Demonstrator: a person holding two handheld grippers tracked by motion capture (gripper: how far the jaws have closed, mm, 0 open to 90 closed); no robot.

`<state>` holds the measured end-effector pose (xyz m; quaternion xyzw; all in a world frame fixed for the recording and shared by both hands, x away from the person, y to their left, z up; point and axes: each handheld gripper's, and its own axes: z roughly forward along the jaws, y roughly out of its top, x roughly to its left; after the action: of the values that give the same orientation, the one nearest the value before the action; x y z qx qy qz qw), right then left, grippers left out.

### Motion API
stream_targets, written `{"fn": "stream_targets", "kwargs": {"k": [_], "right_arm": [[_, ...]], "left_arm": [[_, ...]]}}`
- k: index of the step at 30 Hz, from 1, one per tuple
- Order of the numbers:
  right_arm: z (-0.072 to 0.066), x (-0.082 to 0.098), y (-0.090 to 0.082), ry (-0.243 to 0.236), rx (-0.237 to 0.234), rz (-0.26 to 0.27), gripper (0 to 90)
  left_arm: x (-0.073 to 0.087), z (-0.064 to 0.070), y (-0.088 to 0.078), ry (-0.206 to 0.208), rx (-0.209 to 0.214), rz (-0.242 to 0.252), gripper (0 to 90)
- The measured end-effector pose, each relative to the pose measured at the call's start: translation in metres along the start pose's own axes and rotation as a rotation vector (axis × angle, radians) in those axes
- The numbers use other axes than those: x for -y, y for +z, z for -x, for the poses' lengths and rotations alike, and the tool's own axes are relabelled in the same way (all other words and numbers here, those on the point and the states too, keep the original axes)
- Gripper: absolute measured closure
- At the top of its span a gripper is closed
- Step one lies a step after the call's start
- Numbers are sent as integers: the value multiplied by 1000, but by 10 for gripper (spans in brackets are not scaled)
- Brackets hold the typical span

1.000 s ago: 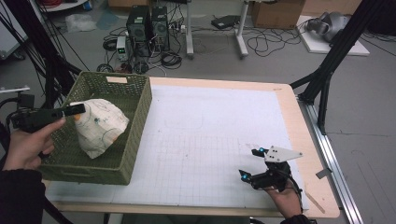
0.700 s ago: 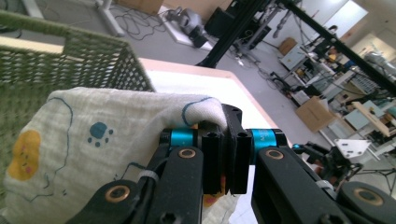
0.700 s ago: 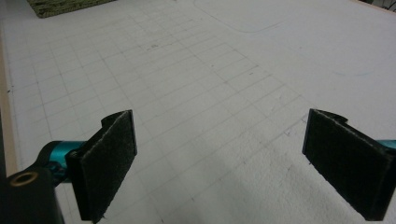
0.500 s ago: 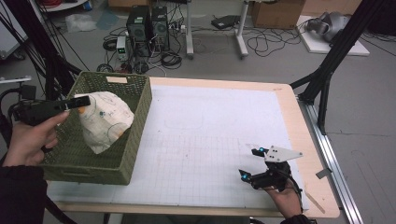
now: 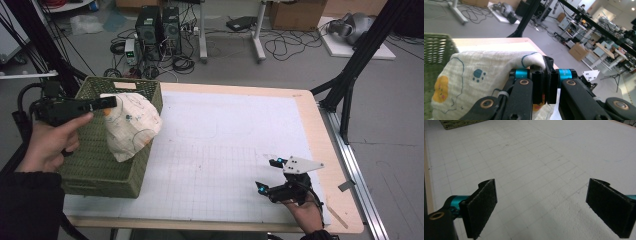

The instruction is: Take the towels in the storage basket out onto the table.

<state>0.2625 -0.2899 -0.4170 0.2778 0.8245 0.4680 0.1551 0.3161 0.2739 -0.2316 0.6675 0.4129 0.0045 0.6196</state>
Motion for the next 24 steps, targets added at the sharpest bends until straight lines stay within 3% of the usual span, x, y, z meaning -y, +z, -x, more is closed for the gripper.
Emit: {"fn": "stream_targets", "kwargs": {"k": [24], "right_arm": [[0, -1, -1, -1, -5, 13, 91]], "left_arm": [[9, 36, 84, 51, 135, -105, 865]]}}
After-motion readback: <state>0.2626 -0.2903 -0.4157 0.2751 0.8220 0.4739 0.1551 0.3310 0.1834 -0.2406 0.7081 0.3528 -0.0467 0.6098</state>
